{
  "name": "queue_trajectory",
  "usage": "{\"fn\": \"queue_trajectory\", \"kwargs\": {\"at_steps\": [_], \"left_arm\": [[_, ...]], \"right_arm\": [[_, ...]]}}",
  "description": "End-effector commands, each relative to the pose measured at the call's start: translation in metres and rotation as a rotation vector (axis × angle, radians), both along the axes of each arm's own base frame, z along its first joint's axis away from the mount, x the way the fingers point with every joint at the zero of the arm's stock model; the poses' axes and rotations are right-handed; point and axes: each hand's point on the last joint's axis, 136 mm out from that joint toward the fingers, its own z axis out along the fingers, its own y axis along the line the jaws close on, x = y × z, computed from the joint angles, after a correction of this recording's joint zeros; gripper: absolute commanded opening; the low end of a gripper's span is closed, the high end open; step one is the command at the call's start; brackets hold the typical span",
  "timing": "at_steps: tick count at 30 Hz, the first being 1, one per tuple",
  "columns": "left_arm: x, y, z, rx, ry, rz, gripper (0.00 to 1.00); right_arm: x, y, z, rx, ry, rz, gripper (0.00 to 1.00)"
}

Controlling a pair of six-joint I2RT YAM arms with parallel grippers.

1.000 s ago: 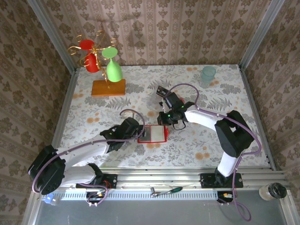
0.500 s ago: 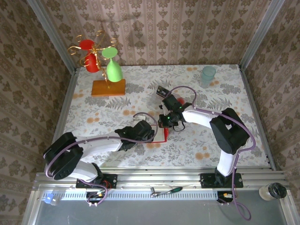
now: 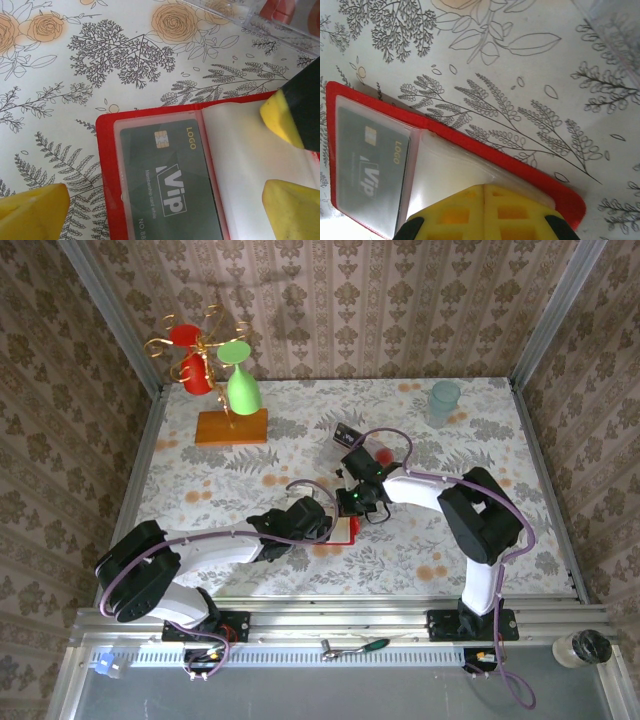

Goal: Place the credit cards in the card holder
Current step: Flip over the card slot in the card holder.

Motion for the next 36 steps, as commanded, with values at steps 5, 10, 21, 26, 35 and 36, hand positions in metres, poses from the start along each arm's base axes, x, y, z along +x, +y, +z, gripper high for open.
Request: {"fn": "queue_trajectory", "kwargs": {"at_steps": [5, 10, 21, 26, 35, 36], "left_arm": [[-0.001, -0.004, -0.008, -0.004, 0.009, -0.002, 1.00], [-0.002, -0.004, -0.017, 0.015, 0.024, -0.006, 1.00], [-0.007, 0.006, -0.033, 0.067, 0.044, -0.004, 0.98], [-0.009, 0.008, -0.040, 0.073, 0.055, -0.007, 0.93], [-0.010, 0.009, -0.042, 0.070, 0.057, -0.005, 0.90], [-0.010, 0.009, -0.042, 0.067, 0.055, -0.004, 0.89]], "right_arm": [[-0.010, 0.008, -0.015, 0.001, 0.059, 0.009, 0.03], [-0.011, 0.011, -0.018, 0.017, 0.072, -0.003, 0.03], [-0.010, 0.014, -0.020, 0.038, 0.085, -0.018, 0.04], [-0.007, 0.017, -0.011, 0.047, 0.075, -0.016, 0.06], [0.000, 0.010, 0.019, 0.050, 0.007, -0.048, 0.29], [0.000, 0.008, 0.021, 0.047, 0.000, -0.060, 0.33]]}}
